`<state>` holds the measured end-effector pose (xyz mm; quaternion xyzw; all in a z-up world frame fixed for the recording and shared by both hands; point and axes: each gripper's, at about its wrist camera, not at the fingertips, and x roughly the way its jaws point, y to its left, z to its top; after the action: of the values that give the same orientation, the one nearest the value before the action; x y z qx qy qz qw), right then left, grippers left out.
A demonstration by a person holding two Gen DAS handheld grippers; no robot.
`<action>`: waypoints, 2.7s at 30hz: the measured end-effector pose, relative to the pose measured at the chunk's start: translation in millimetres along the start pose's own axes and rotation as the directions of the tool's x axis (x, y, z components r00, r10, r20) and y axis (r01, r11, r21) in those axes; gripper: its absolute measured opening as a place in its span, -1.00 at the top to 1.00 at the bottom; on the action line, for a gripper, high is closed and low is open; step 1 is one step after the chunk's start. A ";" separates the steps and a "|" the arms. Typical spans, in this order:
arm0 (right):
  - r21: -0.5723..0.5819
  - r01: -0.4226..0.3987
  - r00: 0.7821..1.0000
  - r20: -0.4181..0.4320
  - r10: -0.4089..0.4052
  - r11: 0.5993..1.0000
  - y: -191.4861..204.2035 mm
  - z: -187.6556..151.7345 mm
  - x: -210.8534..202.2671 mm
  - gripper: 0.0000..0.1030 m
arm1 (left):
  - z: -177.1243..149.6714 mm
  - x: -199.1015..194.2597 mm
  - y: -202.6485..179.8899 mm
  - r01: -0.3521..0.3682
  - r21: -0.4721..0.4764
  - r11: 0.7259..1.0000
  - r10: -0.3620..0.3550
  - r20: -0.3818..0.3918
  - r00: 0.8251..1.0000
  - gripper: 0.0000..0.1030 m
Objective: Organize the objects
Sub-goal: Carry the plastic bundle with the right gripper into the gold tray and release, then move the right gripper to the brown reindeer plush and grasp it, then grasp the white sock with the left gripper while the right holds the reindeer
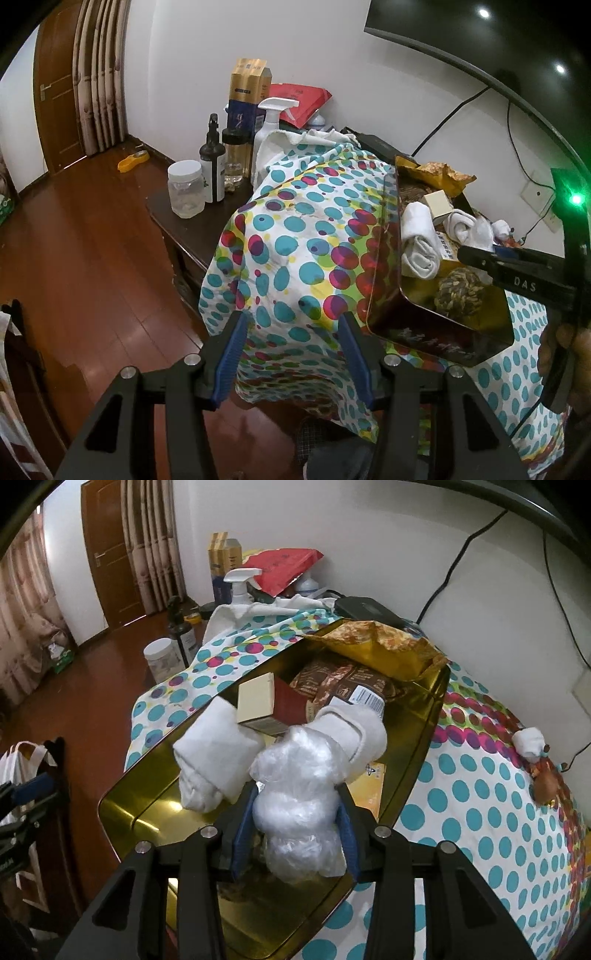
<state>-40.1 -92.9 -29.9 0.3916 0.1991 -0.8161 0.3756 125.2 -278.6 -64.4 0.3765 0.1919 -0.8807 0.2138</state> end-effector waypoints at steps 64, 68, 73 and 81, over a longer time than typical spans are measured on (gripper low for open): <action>0.441 0.265 0.961 -0.044 -0.275 0.857 -316.7 -48.9 42.6 0.25 | -33.8 24.8 -273.6 0.275 0.537 0.798 -0.258 -0.109 0.960 -0.07; 0.451 0.255 0.962 -0.033 -0.270 0.855 -318.0 -68.6 24.1 0.25 | -36.5 30.2 -280.9 0.290 0.532 0.795 -0.264 -0.127 0.956 -0.07; 0.499 0.253 0.959 -0.015 -0.284 0.829 -329.2 -98.2 -4.0 0.25 | -34.0 32.3 -295.5 0.274 0.553 0.787 -0.261 -0.104 0.960 -0.07; 0.539 0.304 0.941 -0.040 -0.337 0.786 -343.1 -145.4 -40.3 0.24 | 0.9 45.8 -335.2 0.203 0.591 0.781 -0.251 -0.001 0.968 -0.07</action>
<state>-216.2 234.6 -76.8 0.4174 0.0150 -0.9016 0.1123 -78.6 -9.9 -38.5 0.3638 -0.0536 -0.9299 -0.0133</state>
